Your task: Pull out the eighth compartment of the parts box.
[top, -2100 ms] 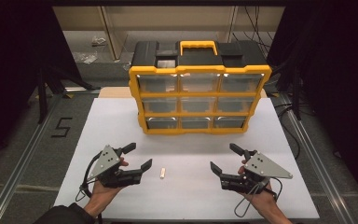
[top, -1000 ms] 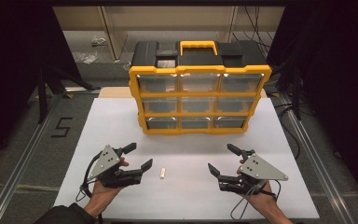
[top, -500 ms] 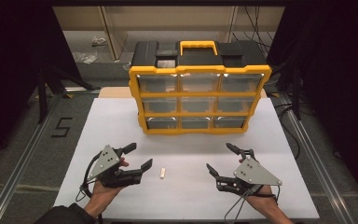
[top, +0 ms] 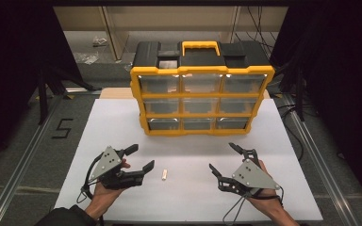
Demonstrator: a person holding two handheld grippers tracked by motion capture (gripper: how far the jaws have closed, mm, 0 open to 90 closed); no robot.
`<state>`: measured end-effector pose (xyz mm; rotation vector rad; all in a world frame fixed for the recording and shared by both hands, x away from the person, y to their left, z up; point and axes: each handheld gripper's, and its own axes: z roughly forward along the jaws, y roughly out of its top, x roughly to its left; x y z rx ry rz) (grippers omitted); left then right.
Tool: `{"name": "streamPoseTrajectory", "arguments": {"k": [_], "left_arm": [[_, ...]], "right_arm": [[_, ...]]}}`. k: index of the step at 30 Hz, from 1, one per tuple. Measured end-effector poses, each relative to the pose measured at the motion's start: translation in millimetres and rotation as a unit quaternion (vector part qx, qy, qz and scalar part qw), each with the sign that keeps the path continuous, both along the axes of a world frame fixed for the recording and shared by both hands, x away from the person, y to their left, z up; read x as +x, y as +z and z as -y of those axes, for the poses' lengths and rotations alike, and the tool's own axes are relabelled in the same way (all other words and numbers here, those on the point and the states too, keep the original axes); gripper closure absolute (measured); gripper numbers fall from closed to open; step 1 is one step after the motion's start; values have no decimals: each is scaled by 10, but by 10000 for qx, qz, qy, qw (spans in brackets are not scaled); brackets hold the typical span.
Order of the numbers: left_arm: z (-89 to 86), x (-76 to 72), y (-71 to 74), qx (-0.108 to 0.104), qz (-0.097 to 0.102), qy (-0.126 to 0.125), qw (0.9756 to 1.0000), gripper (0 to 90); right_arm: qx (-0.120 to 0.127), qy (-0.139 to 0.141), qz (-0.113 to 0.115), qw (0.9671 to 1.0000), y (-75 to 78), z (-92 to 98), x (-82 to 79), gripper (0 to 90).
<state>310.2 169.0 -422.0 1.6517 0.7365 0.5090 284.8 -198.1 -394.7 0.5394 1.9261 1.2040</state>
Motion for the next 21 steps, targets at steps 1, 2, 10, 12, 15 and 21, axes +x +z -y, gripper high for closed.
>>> {"name": "streamPoseTrajectory", "arguments": {"k": [1, 2, 10, 12, 15, 21], "left_arm": [[0, -1, 1, 2, 4, -1, 10000, 202], [0, -1, 1, 4, 9, -2, 10000, 202], [-2, 1, 2, -9, -3, -2, 10000, 202], [-2, 2, 2, -8, -3, 1, 10000, 202], [0, 3, 1, -2, -6, -4, 10000, 202], [-1, 3, 1, -9, -3, -3, 10000, 202]], "right_arm": [[0, 0, 0, 10000, 0, 0, 0, 197], [-45, -7, 21, 10000, -1, -5, -2, 197], [-436, -53, 269, 9987, -3, -60, 22, 199], [-500, -61, 312, 9982, -2, -68, 25, 199], [-759, -57, 474, 9960, -9, -97, 46, 199], [-1028, -142, 694, 9922, -21, -144, 123, 205]]}}
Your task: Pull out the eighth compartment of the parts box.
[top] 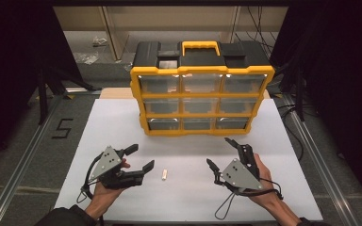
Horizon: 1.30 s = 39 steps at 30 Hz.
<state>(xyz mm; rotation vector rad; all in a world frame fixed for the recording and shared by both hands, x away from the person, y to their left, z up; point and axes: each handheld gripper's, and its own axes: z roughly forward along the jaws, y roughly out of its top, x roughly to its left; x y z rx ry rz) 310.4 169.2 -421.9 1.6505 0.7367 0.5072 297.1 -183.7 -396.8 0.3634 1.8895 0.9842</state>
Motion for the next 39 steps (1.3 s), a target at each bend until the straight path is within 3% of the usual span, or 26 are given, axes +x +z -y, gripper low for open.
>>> {"name": "streamPoseTrajectory", "arguments": {"k": [11, 16, 18, 22, 27, 28, 32, 39], "left_arm": [[2, 5, -4, 8, -21, -7, 10000, 202], [0, 5, -3, -1, -20, -7, 10000, 202], [-2, 6, -2, -4, -21, -7, 10000, 202], [-4, 12, -5, -16, -53, -16, 10000, 202], [-7, 9, -3, -40, -45, -7, 10000, 202], [-7, 7, -2, -41, -38, -4, 10000, 202], [-3, 8, -2, -35, -27, -11, 10000, 202], [-3, 5, -1, -35, -13, -4, 10000, 203]], "right_arm": [[-469, -9, 258, 9986, -43, -68, 88, 209], [-819, -52, 444, 9956, -88, -105, 146, 217], [-852, -29, 483, 9952, -92, -112, 158, 217], [-1075, -54, 679, 9919, -87, -150, 214, 234], [-1197, -66, 748, 9900, -116, -192, 267, 237], [-1354, -77, 847, 9871, -141, -202, 290, 241], [-1402, -102, 864, 9863, -152, -202, 316, 246], [-1677, -164, 1018, 9804, -185, -220, 413, 266]]}}
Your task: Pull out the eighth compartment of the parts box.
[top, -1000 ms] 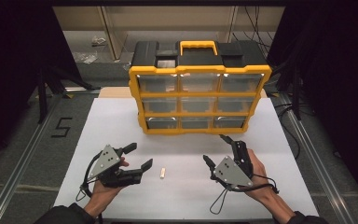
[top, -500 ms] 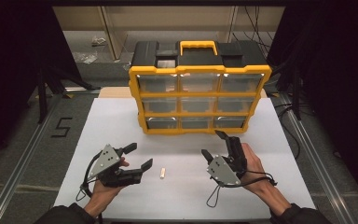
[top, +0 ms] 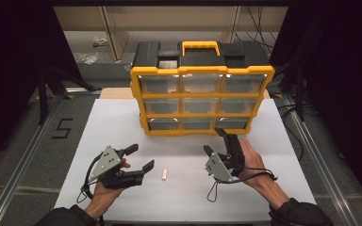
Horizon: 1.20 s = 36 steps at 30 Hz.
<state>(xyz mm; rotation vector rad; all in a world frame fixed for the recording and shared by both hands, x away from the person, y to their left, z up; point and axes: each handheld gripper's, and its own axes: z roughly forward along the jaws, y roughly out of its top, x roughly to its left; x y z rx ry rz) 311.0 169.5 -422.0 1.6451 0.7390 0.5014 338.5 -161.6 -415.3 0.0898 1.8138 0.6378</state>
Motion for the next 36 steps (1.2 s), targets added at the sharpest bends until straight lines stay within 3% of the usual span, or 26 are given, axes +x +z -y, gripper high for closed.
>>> {"name": "streamPoseTrajectory", "arguments": {"k": [7, 8, 17, 30, 36], "left_arm": [[-1, -3, 4, -51, 14, -22, 10000, 203], [0, -4, 4, -44, 18, -26, 10000, 202], [-2, -5, 7, -53, 37, 1, 10000, 202], [-2, -5, 9, -38, 56, 5, 10000, 202], [-1, -6, 11, -42, 60, -9, 10000, 202]], "right_arm": [[-186, -51, 102, 9998, -39, -16, 58, 275], [-302, -55, 141, 9994, -62, -31, 82, 284], [-482, -144, 192, 9985, -118, -74, 171, 292], [-995, -233, 387, 9940, -243, -139, 347, 304], [-1105, -286, 406, 9926, -308, -185, 413, 320]]}}
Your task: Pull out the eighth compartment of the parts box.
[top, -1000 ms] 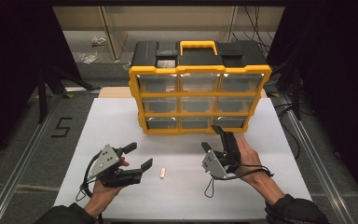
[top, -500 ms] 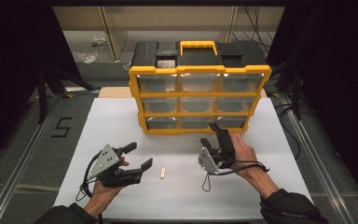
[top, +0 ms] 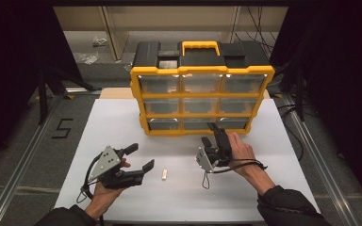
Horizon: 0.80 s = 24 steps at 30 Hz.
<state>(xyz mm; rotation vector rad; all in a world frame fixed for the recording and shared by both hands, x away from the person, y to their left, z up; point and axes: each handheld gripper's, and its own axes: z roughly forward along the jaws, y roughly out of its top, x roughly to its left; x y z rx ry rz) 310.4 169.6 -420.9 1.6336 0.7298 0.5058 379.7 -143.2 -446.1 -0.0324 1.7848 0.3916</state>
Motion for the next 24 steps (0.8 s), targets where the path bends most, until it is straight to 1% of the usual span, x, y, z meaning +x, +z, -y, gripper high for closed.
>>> {"name": "streamPoseTrajectory", "arguments": {"k": [1, 2, 8, 13, 19, 21, 24], "left_arm": [[0, 0, 1, 3, 3, 0, 10000, 202], [-1, 0, 2, 2, 9, 3, 10000, 202], [2, -2, 3, 6, 15, -3, 10000, 203], [1, -2, 5, 21, 25, 1, 10000, 203], [-2, -2, 9, 18, 38, 1, 10000, 204], [1, -4, 10, 12, 42, -4, 10000, 204], [0, -3, 10, 7, 37, -2, 10000, 204]], "right_arm": [[0, 0, 0, 10000, 0, 0, 0, 320], [-57, -9, 33, 10000, -7, -9, 9, 325], [-58, -42, 34, 10000, -24, -27, 48, 327], [-137, -98, 113, 9998, -56, -59, 92, 335], [-84, -159, 83, 9998, -77, -72, 112, 339], [-177, -119, 169, 9996, -70, -79, 138, 350], [-197, -137, 150, 9996, -84, -85, 159, 355]]}}
